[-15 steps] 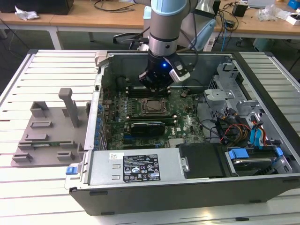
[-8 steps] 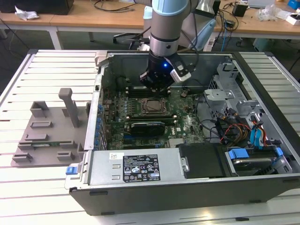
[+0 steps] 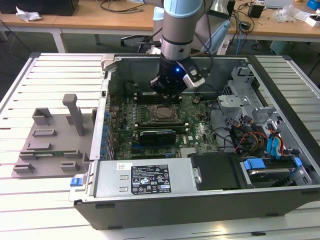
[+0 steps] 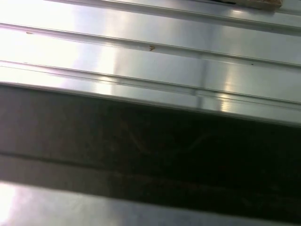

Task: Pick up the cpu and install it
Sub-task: 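Install the first cpu locking lever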

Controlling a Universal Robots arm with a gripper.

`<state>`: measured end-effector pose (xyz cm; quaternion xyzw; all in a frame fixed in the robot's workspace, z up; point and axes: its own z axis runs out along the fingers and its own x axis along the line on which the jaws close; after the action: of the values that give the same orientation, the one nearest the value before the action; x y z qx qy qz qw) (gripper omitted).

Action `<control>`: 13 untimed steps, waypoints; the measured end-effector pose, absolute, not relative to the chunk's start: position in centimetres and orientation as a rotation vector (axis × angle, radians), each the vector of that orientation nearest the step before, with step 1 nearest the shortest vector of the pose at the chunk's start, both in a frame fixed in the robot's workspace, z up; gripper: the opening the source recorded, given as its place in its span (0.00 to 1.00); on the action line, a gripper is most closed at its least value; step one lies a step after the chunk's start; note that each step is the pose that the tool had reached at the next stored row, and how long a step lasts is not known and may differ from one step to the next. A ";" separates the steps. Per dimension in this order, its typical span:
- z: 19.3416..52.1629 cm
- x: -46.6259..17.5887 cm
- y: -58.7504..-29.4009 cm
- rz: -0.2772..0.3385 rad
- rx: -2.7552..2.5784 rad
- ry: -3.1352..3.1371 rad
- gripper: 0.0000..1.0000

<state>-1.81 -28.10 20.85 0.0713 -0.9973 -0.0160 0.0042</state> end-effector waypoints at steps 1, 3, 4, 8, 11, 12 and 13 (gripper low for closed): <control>20.8 -1.8 -28.1 -0.050 0.223 -3.125 0.11; 20.8 -1.7 -28.1 -0.050 0.223 -3.125 0.11; 20.8 -1.6 -28.1 -0.050 0.223 -3.125 0.11; 20.6 -1.4 -28.1 -0.050 0.223 -3.125 0.11; 20.5 -1.5 -28.1 -0.050 0.224 -3.125 0.11; 20.5 -1.6 -28.1 -0.050 0.224 -3.125 0.11; 20.5 -1.8 -28.1 -0.050 0.223 -3.125 0.11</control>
<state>-1.78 -28.10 20.49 0.0713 -0.9973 -0.0160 0.0039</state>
